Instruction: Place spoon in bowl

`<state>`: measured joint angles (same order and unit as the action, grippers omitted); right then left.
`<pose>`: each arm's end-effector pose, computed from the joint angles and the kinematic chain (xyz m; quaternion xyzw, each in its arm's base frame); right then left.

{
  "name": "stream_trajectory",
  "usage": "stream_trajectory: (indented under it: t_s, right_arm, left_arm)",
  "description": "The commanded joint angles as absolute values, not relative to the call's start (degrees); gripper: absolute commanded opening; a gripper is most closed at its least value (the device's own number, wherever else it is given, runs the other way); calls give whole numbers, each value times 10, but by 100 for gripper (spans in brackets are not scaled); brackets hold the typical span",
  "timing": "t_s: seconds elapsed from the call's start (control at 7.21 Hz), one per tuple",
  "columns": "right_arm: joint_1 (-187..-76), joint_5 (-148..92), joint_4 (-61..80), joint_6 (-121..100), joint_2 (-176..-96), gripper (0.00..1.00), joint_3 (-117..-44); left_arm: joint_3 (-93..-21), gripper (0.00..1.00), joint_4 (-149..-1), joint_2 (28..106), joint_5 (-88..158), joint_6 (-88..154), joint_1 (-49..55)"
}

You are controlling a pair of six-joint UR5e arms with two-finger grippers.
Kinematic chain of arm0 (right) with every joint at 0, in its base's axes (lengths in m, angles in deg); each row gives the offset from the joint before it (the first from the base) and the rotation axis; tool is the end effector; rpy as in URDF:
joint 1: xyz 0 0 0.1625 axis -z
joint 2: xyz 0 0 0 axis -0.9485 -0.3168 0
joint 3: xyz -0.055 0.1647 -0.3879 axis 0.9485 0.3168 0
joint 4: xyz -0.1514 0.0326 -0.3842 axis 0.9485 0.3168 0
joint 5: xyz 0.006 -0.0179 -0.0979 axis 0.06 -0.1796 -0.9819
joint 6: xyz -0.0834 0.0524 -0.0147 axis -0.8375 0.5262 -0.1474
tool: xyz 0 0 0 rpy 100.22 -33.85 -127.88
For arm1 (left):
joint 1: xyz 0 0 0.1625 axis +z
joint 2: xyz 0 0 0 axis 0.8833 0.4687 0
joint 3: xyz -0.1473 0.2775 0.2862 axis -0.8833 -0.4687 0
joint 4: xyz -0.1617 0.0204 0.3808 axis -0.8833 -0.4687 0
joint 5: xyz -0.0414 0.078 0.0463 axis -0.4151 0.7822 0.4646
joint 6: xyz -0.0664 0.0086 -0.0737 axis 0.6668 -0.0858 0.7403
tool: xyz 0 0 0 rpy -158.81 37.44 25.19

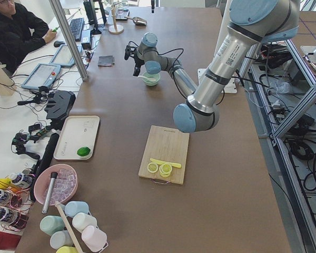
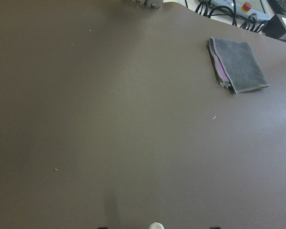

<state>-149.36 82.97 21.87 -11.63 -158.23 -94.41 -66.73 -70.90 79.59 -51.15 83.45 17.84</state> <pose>-0.0381 -0.4800 0.5312 0.0294 -0.3907 -0.0211 0.9198 0.3886 -0.5214 0.2082 0.1931 0.5107 -0.0570 0.8358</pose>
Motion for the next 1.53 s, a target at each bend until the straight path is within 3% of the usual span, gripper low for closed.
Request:
stream_trajectory:
  t_s: [0.0, 0.28, 0.83, 1.39]
  right_arm:
    - [-1525, 832, 221, -136, -1644, 100, -966]
    - [-1568, 847, 221, -229, -1693, 100, -964]
    - [-1581, 838, 221, -229, -1703, 100, -959]
    - [-1583, 838, 336, -222, -1631, 100, -975]
  left_arm:
    - [-780, 98, -631, 670, -566, 607, 95]
    - [-807, 98, -629, 555, -593, 429, -13]
    - [-687, 98, -632, 449, -669, 186, -243]
    - [-678, 98, -611, 444, -767, 255, -253]
